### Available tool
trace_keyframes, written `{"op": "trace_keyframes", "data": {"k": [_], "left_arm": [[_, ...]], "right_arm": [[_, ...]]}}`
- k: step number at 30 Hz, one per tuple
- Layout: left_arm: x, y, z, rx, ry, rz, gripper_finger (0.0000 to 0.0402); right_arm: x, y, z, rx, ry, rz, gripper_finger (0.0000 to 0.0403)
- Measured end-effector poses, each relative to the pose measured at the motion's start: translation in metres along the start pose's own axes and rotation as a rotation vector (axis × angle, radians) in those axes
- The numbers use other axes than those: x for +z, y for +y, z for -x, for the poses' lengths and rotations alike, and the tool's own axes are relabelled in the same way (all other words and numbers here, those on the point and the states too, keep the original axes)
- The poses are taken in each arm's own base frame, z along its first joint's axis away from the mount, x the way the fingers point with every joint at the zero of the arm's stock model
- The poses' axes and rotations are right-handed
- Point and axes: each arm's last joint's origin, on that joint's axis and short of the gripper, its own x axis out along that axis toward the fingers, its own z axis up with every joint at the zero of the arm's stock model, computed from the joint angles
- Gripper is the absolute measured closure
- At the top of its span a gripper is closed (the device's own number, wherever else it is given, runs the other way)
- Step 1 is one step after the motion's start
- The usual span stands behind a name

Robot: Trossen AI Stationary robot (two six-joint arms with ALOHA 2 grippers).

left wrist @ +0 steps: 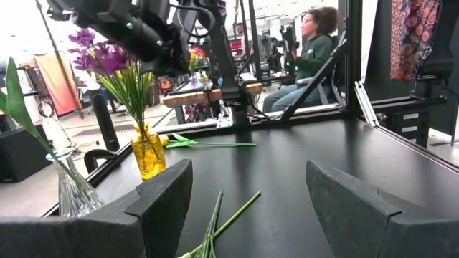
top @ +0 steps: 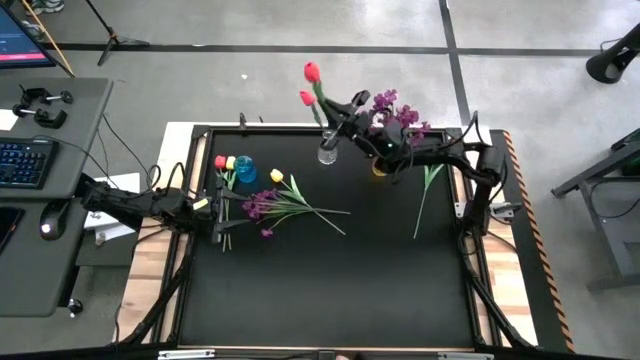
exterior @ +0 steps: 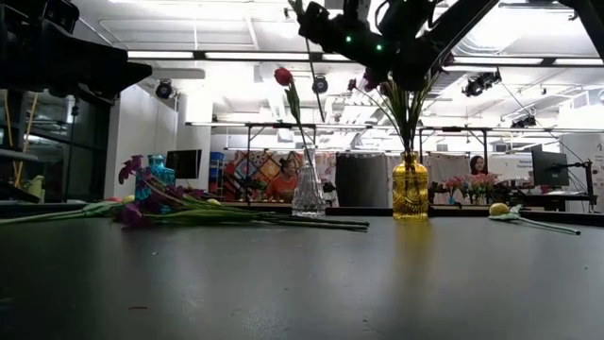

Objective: Sort flowers into vase by color
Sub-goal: Put the right pink flower into the transparent vase

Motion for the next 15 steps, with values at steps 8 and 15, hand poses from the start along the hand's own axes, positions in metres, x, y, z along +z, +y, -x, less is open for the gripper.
{"op": "trace_keyframes", "data": {"k": [8, 15], "left_arm": [[0.000, 0.000, 0.000, 0.000, 0.000, 0.000, 0.0140], [0.000, 0.000, 0.000, 0.000, 0.000, 0.000, 0.0140]], "right_arm": [[-0.026, -0.012, 0.005, -0.039, 0.015, -0.069, 0.0403], [-0.032, -0.010, 0.008, -0.040, 0.006, -0.076, 0.0403]]}}
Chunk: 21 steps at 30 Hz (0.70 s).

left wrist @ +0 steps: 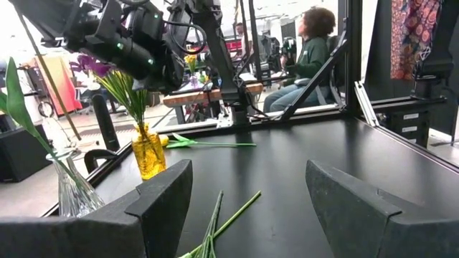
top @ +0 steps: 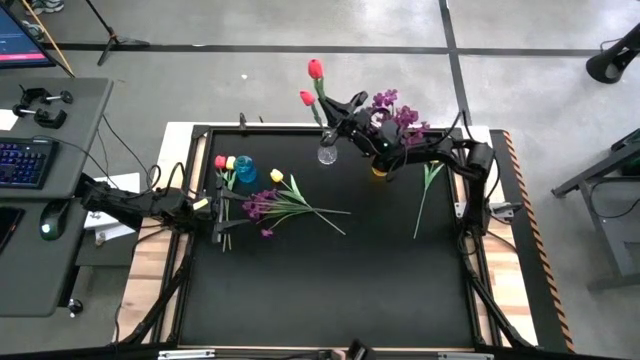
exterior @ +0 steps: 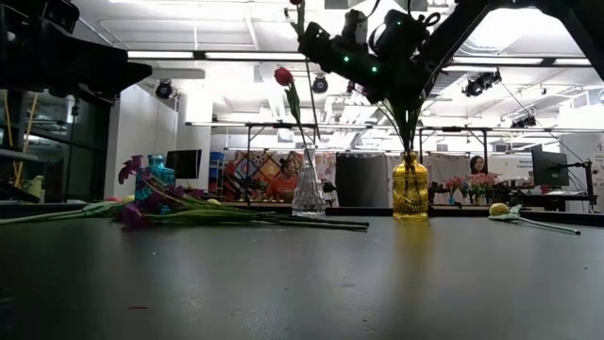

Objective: Sort flowers into vase by color
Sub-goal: Put the right pink flower into the transparent vase

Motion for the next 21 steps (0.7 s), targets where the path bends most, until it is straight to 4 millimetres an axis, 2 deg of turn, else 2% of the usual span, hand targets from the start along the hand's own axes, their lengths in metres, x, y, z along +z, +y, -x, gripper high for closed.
{"op": "trace_keyframes", "data": {"k": [11, 21], "left_arm": [[0.0000, 0.0000, 0.0000, 0.000, 0.000, 0.000, 0.0140], [0.0000, 0.0000, 0.0000, 0.000, 0.000, 0.000, 0.0140]], "right_arm": [[0.0011, -0.0017, 0.0004, -0.064, -0.015, 0.025, 0.0403], [0.0008, -0.0003, 0.0004, -0.017, -0.019, 0.001, 0.0403]]}}
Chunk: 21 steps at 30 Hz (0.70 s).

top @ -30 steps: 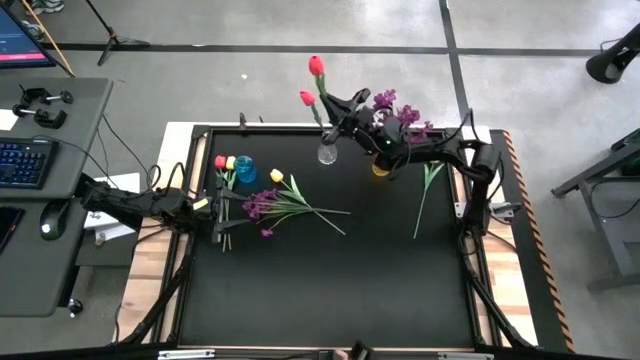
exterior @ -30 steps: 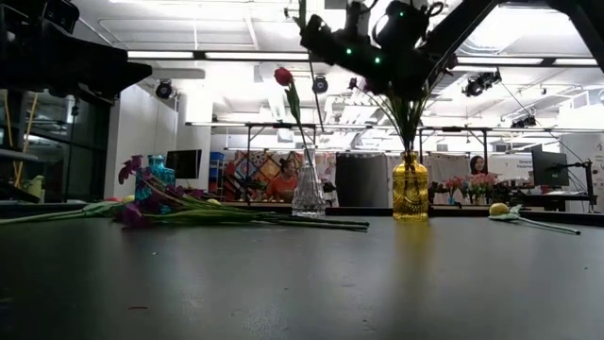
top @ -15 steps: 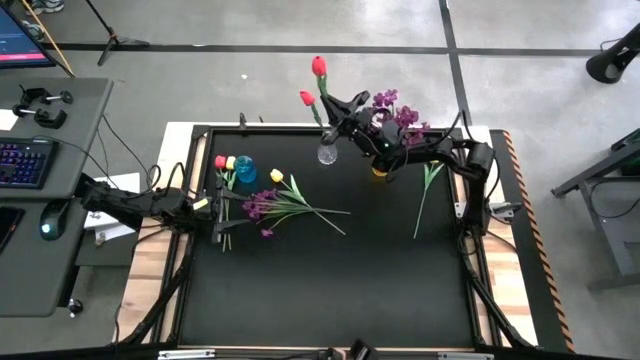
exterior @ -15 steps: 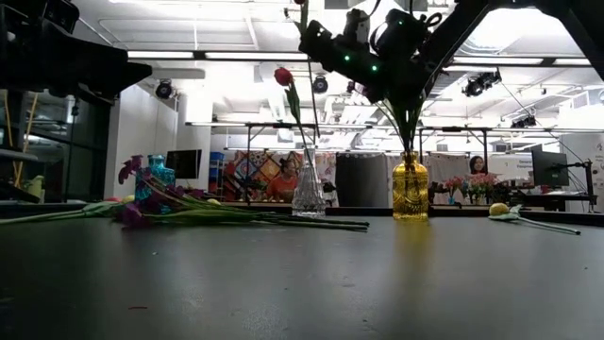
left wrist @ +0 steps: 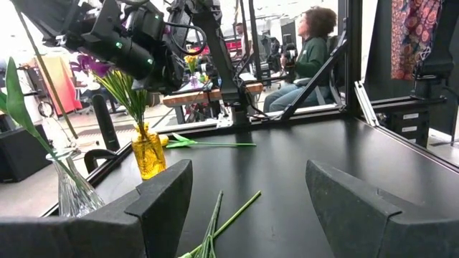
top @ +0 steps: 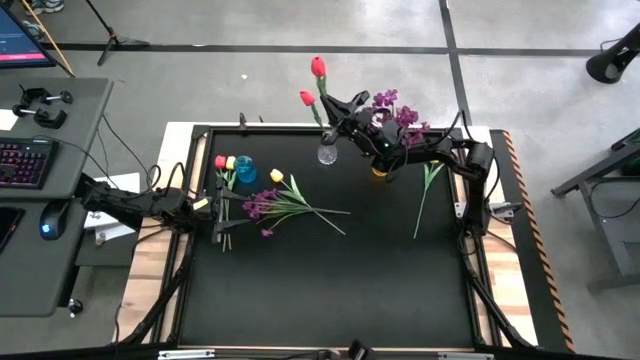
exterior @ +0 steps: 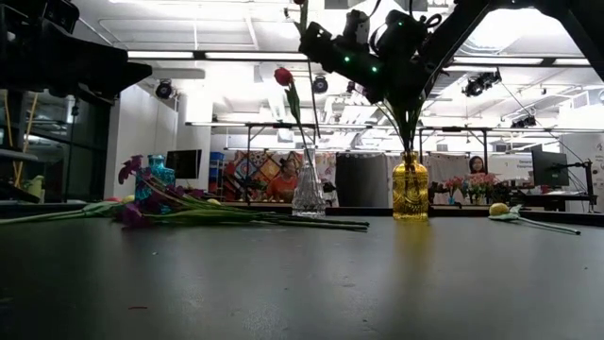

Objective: Sort flowers into vase by color
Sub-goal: Put the right pink flower into the transparent vase

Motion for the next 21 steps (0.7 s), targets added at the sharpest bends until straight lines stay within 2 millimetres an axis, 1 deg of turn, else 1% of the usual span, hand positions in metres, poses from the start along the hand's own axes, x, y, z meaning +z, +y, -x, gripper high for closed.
{"op": "trace_keyframes", "data": {"k": [4, 8, 11, 16, 21], "left_arm": [[0.000, 0.000, 0.000, 0.000, 0.000, 0.000, 0.0140], [0.000, 0.000, 0.000, 0.000, 0.000, 0.000, 0.0140], [0.000, 0.000, 0.000, 0.000, 0.000, 0.000, 0.0140], [0.000, 0.000, 0.000, 0.000, 0.000, 0.000, 0.0140], [0.000, 0.000, 0.000, 0.000, 0.000, 0.000, 0.0140]], "right_arm": [[-0.002, 0.001, -0.003, 0.022, 0.030, -0.011, 0.0403], [-0.004, 0.004, -0.013, 0.095, 0.085, -0.009, 0.0403], [-0.002, 0.004, -0.020, 0.108, 0.088, 0.017, 0.0403], [-0.001, 0.004, -0.021, 0.101, 0.085, 0.023, 0.0403], [-0.006, 0.004, -0.020, 0.098, 0.131, 0.018, 0.0403]]}}
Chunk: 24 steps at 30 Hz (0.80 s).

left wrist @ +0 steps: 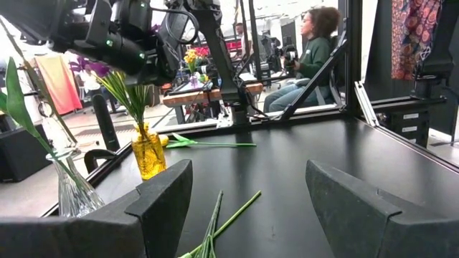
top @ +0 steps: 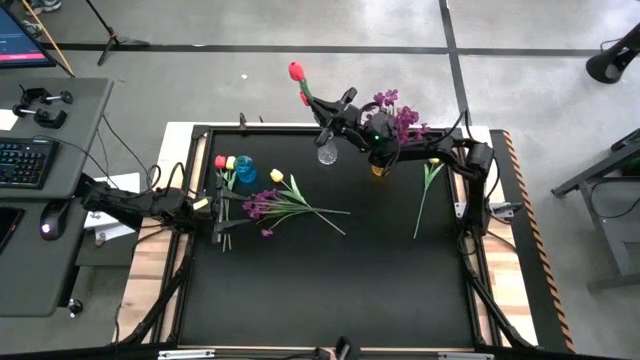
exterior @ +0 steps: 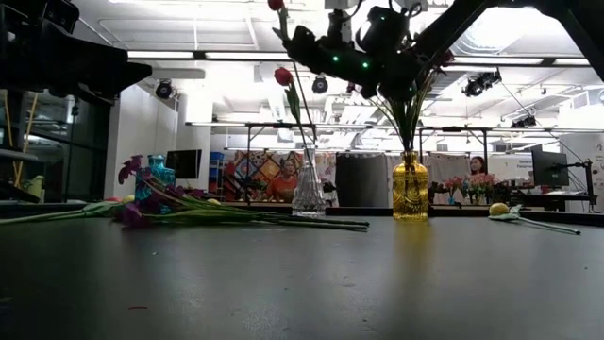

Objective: Sort flowers into vase by color
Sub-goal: Put the right pink flower into the transparent vase

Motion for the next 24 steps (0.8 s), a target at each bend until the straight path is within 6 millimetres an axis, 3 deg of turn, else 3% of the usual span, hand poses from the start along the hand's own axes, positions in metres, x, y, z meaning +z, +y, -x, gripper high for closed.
{"op": "trace_keyframes", "data": {"k": [7, 14, 24], "left_arm": [[0.000, 0.000, 0.000, 0.000, 0.000, 0.000, 0.0140], [0.000, 0.000, 0.000, 0.000, 0.000, 0.000, 0.0140], [0.000, 0.000, 0.000, 0.000, 0.000, 0.000, 0.0140]], "right_arm": [[-0.004, 0.001, 0.000, 0.002, 0.011, -0.006, 0.0403], [-0.039, 0.004, 0.011, -0.026, -0.083, -0.066, 0.0403], [-0.034, -0.001, 0.012, -0.054, -0.155, -0.080, 0.0403]]}}
